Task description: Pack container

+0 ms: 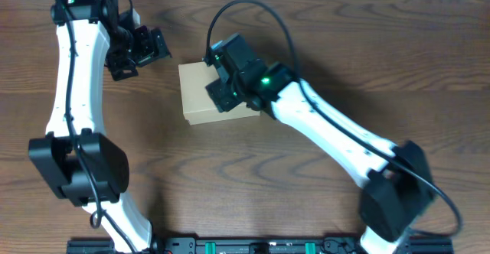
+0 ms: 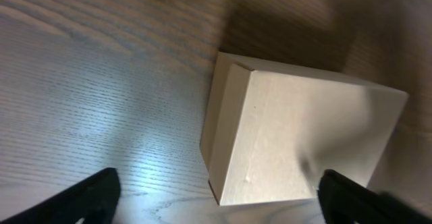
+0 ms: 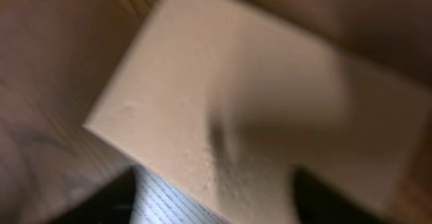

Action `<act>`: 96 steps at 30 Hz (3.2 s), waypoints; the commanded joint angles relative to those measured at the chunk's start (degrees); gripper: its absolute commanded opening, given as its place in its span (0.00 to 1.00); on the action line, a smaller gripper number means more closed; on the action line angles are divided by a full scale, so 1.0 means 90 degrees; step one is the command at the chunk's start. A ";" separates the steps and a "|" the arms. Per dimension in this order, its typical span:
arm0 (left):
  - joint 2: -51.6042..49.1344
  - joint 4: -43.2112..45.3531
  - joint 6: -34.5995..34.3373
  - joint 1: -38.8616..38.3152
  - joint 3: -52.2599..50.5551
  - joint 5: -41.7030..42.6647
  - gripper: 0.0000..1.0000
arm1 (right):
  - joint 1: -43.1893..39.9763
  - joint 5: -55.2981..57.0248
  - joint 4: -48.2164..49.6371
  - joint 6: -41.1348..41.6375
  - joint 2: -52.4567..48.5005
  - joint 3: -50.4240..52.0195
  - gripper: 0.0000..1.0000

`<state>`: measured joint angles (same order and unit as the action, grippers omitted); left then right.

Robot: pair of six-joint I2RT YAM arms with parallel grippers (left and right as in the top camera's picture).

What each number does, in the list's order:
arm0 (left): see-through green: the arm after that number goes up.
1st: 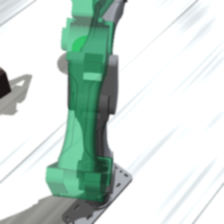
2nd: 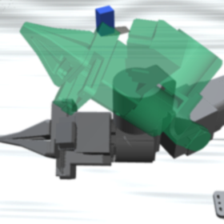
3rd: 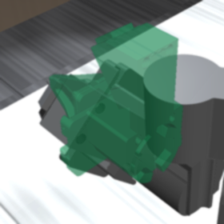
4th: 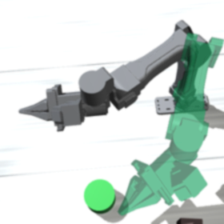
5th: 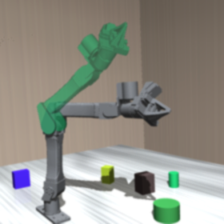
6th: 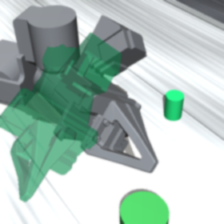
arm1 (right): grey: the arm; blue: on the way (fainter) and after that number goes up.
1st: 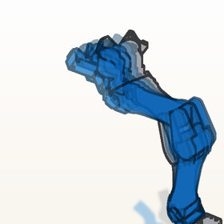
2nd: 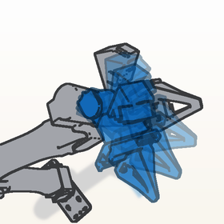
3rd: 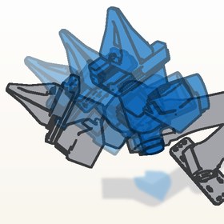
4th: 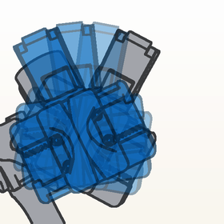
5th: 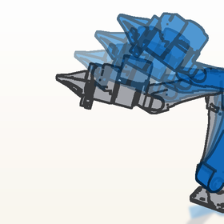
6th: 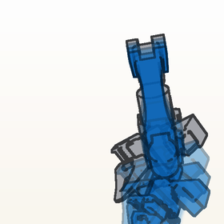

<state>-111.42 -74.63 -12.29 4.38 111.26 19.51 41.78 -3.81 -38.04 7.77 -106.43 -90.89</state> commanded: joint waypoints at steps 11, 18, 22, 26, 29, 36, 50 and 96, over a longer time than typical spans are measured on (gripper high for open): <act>0.1265 -0.0352 0.0277 0.0058 0.0153 0.0794 0.95 | -0.0724 0.0248 -0.0862 -0.0767 0.1972 0.0056 0.99; 0.2973 -0.0163 0.0678 0.0046 -0.1105 0.0498 0.96 | -0.1562 -0.0347 -0.1149 -0.1358 0.3963 0.1540 0.99; 0.4398 0.0600 0.0420 0.0046 -0.2720 0.0559 0.96 | -0.1887 -0.0641 -0.0838 -0.1445 0.5292 0.2671 0.99; 0.5931 0.1294 0.0253 0.0046 -0.4347 0.0697 0.95 | -0.1979 -0.0653 -0.0792 -0.1540 0.6613 0.3633 0.99; 0.7167 0.1741 0.0214 0.0046 -0.5425 0.0935 0.95 | -0.1979 -0.0653 -0.0979 -0.1528 0.7507 0.4138 0.99; 0.9520 0.2021 0.0177 0.0046 -0.7038 0.1103 0.95 | -0.1979 -0.0605 -0.1591 -0.1294 0.8706 0.4493 0.99; 1.0955 0.2084 0.0138 0.0046 -0.7745 0.1715 0.96 | -0.1979 -0.0605 -0.1753 -0.1294 0.8779 0.4493 0.99; 1.2359 0.3893 0.2725 0.0066 -1.1288 -0.0903 0.95 | -0.1979 -0.0605 -0.1753 -0.1294 0.8779 0.4493 0.99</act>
<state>-0.67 -40.12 11.49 4.56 11.25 11.60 24.73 -9.04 -53.78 -4.60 -27.59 -50.81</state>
